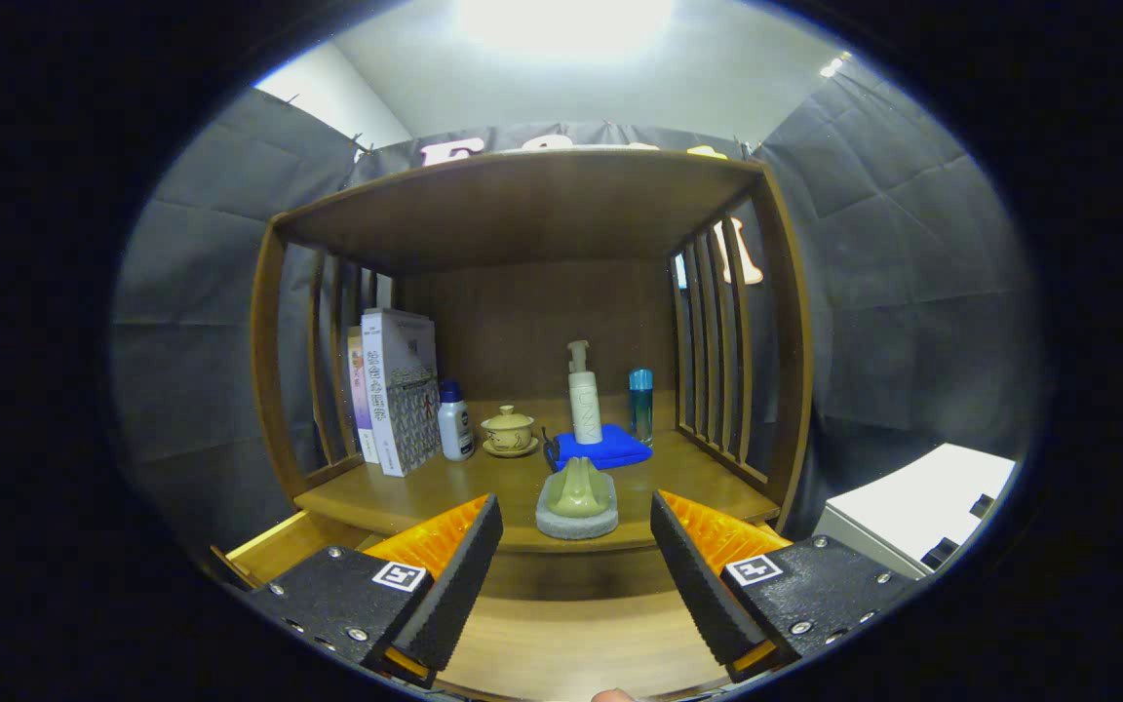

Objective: Pull open the drawer, take out the items inside it, and place them on the countertop above the cabinet.

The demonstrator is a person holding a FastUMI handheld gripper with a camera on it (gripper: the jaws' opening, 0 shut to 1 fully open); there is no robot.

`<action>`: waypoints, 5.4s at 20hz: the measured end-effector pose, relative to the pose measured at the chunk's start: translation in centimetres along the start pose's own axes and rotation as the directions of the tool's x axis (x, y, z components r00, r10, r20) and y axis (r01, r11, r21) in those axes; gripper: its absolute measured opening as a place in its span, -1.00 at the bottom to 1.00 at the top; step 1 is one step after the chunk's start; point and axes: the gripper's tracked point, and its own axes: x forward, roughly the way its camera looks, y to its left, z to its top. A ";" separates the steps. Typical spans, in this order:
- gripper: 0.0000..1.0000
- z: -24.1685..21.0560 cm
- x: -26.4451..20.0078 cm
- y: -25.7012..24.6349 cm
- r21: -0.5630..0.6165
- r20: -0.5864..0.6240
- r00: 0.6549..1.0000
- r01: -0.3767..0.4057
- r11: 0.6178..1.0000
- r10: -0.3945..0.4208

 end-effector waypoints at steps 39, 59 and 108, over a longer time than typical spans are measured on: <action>0.91 -18.2 -13.2 4.8 -0.054 -0.258 0.957 -0.154 0.987 0.135; 0.86 -19.9 -9.4 4.6 0.017 -0.278 0.959 -0.051 0.999 0.054; 0.88 -18.5 8.9 5.0 -0.078 -0.151 0.988 0.022 0.997 -0.034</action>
